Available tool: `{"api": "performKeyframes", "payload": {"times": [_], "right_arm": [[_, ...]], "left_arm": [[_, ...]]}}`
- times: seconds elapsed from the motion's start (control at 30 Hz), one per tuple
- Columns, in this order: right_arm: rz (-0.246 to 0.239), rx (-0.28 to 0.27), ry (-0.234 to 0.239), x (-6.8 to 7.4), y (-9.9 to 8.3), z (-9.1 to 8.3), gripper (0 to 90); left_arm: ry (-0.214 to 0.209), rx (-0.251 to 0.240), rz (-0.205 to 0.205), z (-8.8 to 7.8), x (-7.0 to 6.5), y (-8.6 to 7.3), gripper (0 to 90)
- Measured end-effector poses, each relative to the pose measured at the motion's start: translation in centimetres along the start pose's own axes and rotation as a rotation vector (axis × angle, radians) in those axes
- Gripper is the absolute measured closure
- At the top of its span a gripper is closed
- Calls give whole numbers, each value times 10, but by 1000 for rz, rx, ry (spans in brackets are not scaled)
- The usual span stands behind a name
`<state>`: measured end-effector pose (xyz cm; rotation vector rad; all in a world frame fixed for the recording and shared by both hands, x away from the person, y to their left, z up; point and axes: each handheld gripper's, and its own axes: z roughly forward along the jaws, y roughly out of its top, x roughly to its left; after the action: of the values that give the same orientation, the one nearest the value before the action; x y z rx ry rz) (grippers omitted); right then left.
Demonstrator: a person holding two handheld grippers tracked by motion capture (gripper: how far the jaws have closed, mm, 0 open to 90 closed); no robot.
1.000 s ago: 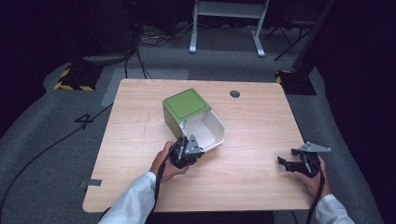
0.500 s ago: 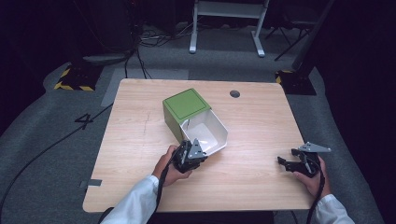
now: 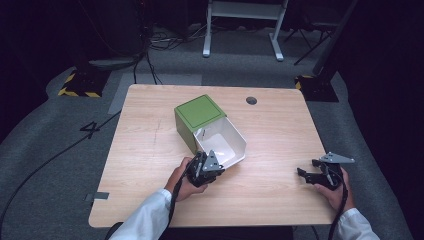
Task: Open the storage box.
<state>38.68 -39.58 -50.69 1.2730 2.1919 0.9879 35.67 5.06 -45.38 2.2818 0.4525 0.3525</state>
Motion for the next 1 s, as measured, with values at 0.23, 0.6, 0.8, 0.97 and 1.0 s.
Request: {"api": "performKeyframes", "payload": {"times": [0.23,0.6,0.8,0.97,1.0], "right_arm": [[0,0,0,0,0,0,203],[0,0,0,0,0,0,204],[0,0,0,0,0,0,203],[0,0,0,0,0,0,203],[0,0,0,0,0,0,203]], "left_arm": [[1,1,-1,2,0,1,828],[-28,-33,-6,-2,0,2,653],[-37,-51,-5,-8,0,5,599],[-37,-78,-2,-15,-2,8,520],[-29,-86,2,-18,-2,10,504]]}}
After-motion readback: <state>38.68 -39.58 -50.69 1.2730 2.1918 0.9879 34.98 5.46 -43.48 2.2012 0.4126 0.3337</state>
